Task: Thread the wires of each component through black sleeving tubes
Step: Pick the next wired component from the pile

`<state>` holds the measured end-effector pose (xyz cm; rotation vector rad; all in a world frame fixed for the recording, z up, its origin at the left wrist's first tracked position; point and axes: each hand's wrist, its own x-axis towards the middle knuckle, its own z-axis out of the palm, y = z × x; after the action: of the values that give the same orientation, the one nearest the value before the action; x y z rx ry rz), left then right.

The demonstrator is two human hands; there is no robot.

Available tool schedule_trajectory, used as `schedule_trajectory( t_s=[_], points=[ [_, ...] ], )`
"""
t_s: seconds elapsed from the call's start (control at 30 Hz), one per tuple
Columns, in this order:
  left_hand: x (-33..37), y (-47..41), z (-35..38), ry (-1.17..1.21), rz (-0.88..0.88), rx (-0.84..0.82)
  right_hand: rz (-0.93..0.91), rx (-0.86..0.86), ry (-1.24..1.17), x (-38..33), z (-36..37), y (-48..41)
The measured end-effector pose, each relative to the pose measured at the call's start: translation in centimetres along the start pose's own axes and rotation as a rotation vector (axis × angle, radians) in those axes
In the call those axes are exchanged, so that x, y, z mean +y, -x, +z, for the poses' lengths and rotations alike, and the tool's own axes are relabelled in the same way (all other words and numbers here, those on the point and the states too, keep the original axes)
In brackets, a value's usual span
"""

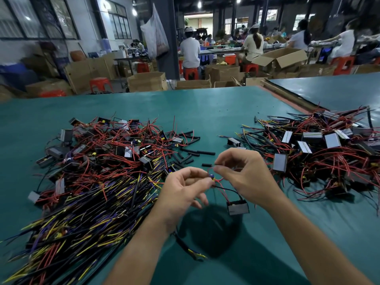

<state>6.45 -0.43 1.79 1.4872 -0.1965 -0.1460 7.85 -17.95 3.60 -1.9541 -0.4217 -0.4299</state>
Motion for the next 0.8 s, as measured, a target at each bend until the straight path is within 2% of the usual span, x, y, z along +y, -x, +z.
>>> schedule_trajectory(
  t_s=[0.27,0.4,0.5,0.63,0.8],
  points=[
    [-0.3,-0.1,0.2,-0.025,0.112,0.126,0.249,-0.097,-0.290,-0.4,-0.1,0.0],
    [-0.3,-0.2,0.1,0.003,0.154,0.188,0.374,-0.189,-0.542,-1.0,-1.0,0.2],
    [-0.5,-0.2,0.1,0.001,0.163,0.221,0.321,-0.195,-0.438,-1.2,-1.2,0.3],
    [-0.9,-0.3,0.0,-0.077,0.158,0.282,0.146,-0.093,-0.232,-1.4,-0.6,0.1],
    [-0.7,-0.3,-0.1,-0.075,0.196,0.275,0.091,-0.026,-0.162,-0.9,0.2,0.2]
  ],
)
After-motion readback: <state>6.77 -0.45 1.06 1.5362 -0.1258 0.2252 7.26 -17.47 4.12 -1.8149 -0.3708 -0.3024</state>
